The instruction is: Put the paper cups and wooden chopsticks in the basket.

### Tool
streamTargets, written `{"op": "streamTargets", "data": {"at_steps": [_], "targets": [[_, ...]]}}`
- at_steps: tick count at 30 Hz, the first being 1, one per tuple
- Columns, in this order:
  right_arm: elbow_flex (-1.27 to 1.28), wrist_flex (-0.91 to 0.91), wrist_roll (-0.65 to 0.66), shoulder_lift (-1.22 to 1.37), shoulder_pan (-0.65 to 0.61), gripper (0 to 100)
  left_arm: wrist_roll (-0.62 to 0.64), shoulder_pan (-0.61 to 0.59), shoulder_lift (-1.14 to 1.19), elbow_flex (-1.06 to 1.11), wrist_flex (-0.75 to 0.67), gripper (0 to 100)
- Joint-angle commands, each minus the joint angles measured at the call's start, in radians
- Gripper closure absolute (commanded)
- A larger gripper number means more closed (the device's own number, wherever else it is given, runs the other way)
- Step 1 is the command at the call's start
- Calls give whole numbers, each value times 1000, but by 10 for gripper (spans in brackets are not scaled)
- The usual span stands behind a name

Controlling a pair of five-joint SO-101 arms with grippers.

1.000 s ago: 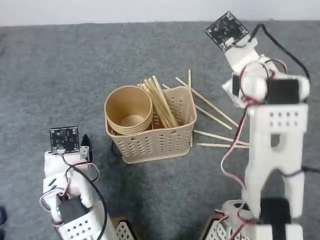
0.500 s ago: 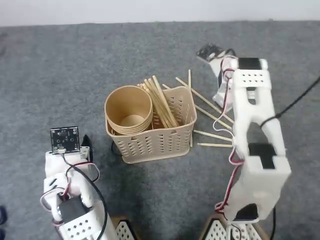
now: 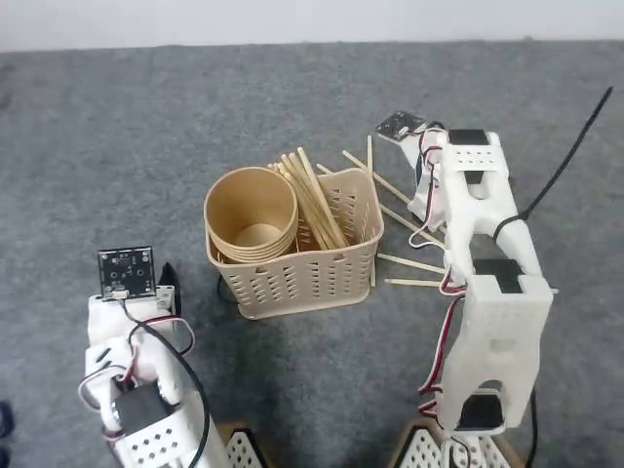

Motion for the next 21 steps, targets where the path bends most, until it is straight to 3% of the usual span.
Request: {"op": "streamTargets", "data": {"at_steps": [1,5,10,21], "targets": [[-51,-27,12,-5,-1,834,-8,9,-17,-5,-26,793],[-54,-30,15,21,1,847,-8,9,-17,-5,-26,793],[-54,-30,44,27,1,970,-8,9,-17,-5,-26,793],[-58,-51,48,15,8,991,-8,9,-17,-5,-26,793]]}}
